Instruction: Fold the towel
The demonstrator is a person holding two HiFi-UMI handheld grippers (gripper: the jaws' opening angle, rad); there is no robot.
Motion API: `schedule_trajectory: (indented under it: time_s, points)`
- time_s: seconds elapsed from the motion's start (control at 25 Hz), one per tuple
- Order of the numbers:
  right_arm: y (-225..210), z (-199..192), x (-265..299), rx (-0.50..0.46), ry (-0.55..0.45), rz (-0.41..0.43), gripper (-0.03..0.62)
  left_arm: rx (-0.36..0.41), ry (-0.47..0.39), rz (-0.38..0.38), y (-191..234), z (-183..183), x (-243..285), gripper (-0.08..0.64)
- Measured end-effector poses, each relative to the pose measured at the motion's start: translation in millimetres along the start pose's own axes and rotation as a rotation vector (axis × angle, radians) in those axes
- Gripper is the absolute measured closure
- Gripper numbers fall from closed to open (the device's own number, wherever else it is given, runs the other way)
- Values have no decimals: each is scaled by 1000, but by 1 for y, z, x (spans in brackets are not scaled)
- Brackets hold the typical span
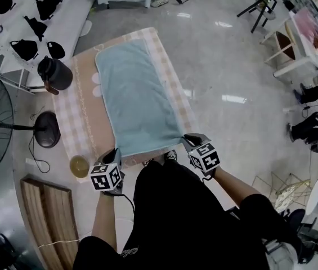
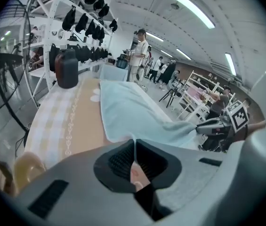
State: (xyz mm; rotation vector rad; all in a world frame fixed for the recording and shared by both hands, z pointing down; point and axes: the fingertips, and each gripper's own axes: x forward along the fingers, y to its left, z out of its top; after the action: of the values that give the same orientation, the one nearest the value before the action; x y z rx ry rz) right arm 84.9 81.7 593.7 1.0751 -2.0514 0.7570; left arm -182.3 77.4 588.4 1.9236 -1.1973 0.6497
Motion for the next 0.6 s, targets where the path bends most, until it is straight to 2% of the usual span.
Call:
schedule_trajectory:
  time_s: [0.2,0.36,0.6]
  points:
    - [-7,56,-6,21,-95,-22,554,-53,-64,-47,11,45,-2,541]
    - [-8,93,-9,0,-142,-26,554,-58,-104,-36,21,75,-10,541]
    - [-17,143,-11,0,-216,-35,554,7,-178,-29,31,130,-10,541]
